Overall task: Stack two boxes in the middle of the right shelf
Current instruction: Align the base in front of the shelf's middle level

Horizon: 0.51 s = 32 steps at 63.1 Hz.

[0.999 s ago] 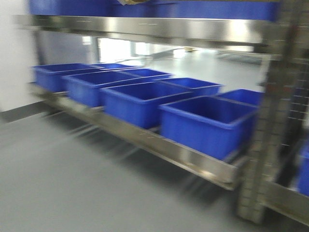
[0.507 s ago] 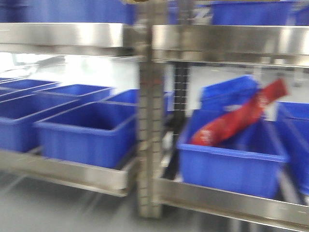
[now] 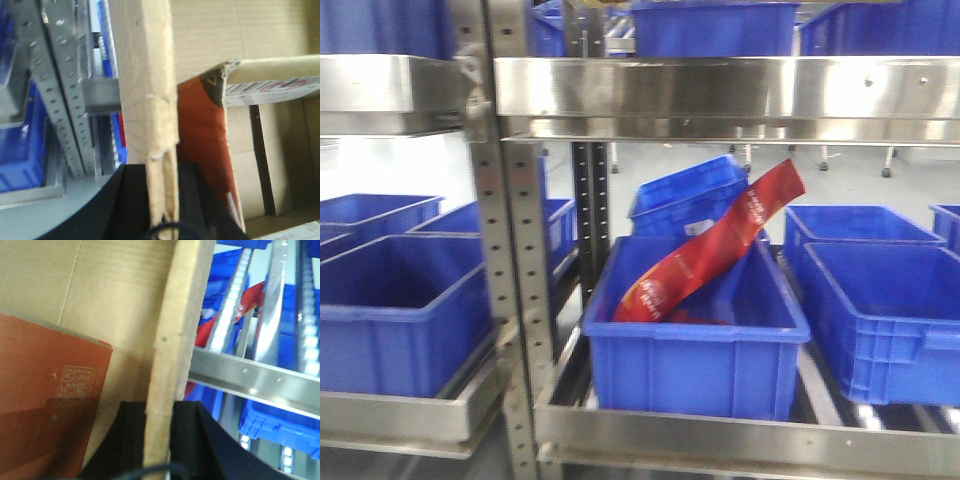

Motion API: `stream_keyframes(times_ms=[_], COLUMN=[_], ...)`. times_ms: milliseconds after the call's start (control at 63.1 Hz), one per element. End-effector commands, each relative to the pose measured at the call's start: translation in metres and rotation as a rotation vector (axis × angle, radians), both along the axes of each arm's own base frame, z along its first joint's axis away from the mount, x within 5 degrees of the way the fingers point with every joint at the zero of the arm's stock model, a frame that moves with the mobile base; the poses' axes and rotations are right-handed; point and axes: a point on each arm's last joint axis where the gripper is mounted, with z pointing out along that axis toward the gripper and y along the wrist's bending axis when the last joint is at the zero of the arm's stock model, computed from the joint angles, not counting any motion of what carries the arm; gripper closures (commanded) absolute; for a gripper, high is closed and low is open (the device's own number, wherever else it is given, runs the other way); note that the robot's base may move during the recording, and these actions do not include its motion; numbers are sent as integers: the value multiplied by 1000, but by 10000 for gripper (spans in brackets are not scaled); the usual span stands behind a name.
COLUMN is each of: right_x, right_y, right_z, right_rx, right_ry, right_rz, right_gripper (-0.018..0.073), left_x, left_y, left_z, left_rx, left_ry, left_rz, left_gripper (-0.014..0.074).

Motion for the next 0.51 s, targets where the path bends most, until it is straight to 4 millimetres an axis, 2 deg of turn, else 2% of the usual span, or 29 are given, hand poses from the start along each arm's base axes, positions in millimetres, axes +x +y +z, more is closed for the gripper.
stream_keyframes(times_ms=[0,491], right_x=[-3,-3], right_y=[-5,-5], right_z=[10,10], right_rx=[-13,-11], right_ry=[-77,-77], right_rz=[-23,-21], right_gripper=[711,711], left_x=[-4,-4], left_y=[4,4], left_z=[10,10], left_rx=[-4,-4], left_ry=[-65,-65], left_rz=[18,18], left_gripper=[708,708])
